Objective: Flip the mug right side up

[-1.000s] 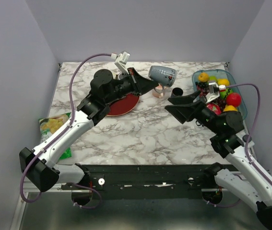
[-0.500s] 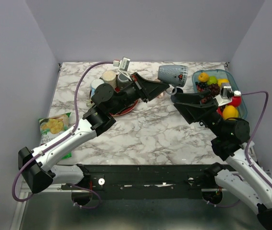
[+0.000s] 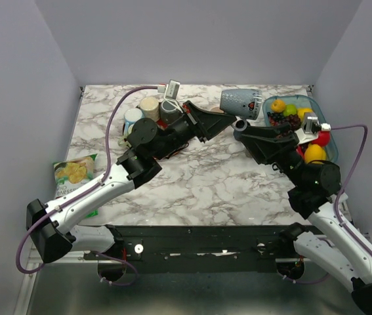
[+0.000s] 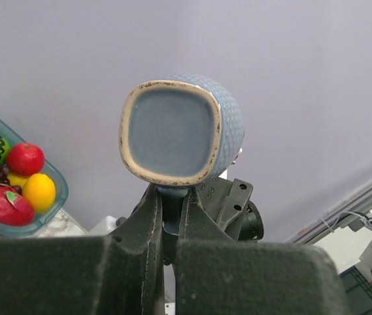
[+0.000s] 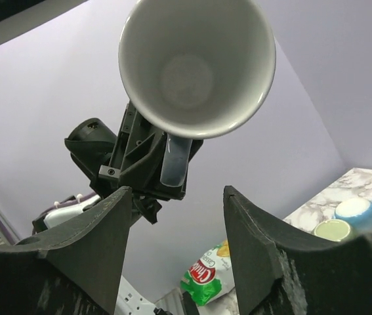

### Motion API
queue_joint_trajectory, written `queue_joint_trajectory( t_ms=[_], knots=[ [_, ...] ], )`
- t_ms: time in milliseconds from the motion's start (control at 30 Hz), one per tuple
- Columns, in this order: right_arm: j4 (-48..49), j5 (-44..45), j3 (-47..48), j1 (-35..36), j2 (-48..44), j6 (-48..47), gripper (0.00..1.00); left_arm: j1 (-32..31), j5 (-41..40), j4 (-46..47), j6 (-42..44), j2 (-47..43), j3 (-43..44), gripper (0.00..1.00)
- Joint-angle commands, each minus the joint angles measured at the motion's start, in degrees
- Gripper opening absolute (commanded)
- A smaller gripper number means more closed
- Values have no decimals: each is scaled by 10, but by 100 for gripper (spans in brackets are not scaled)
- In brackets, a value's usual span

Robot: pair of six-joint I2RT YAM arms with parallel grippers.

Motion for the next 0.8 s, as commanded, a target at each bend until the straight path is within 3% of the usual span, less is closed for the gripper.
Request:
queue_joint_trajectory(
  t_ms=[0,267,533,633,767],
  knots=[
    [9,25,32,4,-4,-16,64,-7,-12,54,-7,1,3,0],
    [3,26,53,4,12,-12,63,-11,-10,55,-7,4,0,0],
    [-31,21,83,4,34,-9,50,-14,-7,55,-7,10,0,0],
    [-46,22,89,4,41,-9,37,-14,-8,55,-6,10,-2,0],
    [-68,31,94,4,40,-10,1,-14,-9,54,-1,8,-5,0]
  ],
)
